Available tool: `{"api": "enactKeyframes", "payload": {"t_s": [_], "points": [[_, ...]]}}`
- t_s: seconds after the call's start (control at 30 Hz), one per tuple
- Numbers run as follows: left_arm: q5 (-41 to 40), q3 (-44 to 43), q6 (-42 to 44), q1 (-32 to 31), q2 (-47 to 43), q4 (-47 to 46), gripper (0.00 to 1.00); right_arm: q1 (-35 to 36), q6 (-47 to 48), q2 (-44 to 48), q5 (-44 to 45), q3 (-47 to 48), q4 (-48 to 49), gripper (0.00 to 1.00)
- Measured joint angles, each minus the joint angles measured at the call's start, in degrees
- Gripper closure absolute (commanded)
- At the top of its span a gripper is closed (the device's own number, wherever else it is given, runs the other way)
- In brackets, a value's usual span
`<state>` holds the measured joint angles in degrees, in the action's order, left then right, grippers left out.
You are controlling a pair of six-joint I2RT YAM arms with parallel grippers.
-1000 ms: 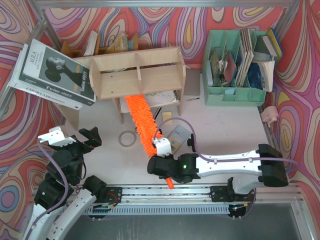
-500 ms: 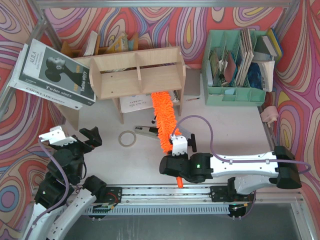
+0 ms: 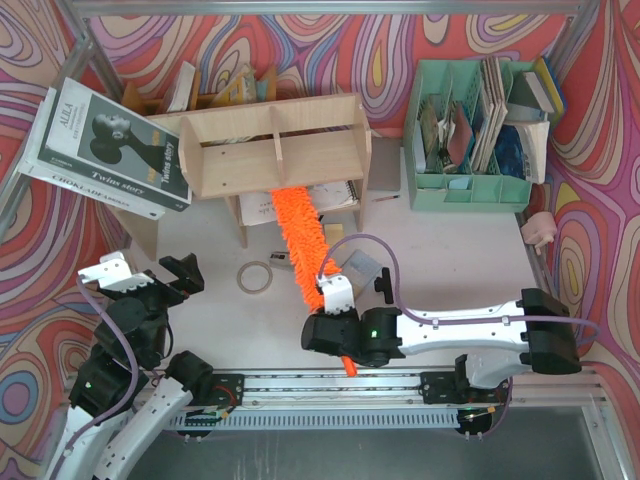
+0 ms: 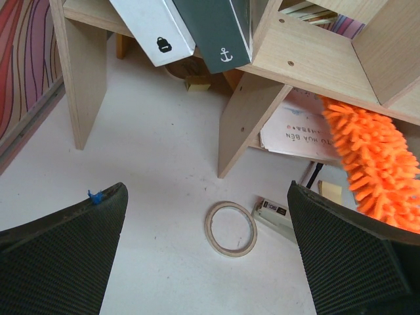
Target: Dust the bookshelf with a duster
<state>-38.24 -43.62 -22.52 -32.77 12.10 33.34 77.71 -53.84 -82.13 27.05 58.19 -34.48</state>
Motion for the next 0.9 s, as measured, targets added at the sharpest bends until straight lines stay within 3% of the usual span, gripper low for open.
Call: {"api": "enactKeyframes", "payload": {"t_s": [0.43, 0.9], "points": [[0.0, 0.0, 0.0, 0.0, 0.0, 0.0, 0.02, -1.5, -17.7, 5.7, 5.5, -2.3, -15.2, 1.00], [0.0, 0.0, 0.0, 0.0, 0.3, 0.0, 0.02, -6.9, -12.8, 5.5, -1.1, -9.9, -7.8, 1.00]]}}
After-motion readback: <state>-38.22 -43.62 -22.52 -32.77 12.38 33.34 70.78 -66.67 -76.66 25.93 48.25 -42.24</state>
